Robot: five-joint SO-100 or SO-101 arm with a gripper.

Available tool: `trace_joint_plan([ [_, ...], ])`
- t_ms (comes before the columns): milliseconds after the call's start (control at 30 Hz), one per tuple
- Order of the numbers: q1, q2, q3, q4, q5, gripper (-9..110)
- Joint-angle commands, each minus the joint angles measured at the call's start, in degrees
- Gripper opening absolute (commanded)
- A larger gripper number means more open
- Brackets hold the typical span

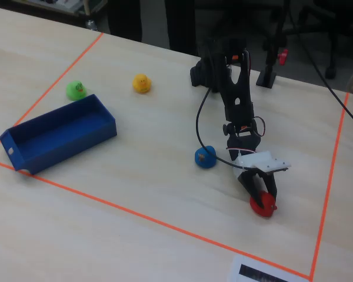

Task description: Grasp red duck and put it into box.

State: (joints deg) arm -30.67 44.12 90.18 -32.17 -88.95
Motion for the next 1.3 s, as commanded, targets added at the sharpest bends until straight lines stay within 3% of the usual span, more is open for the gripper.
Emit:
trace_joint_plan([
  [0, 2.90, 7.47, 0.44, 4.13, 0.79, 0],
  [133, 8.53, 23.20, -0.09, 20.65, 8.00, 0],
  [367, 28.48, 44.91, -26.37, 78.49, 20.48, 0],
  [500, 44.65, 48.87, -37.18, 96.59, 21.45, 0],
  [633, 60.82, 49.75, -34.80, 100.02, 19.16, 0],
  [767, 69.08, 44.56, -31.29, 98.88, 17.23, 0],
  [1267, 70.40, 8.09, -45.79, 72.69, 12.83, 0],
])
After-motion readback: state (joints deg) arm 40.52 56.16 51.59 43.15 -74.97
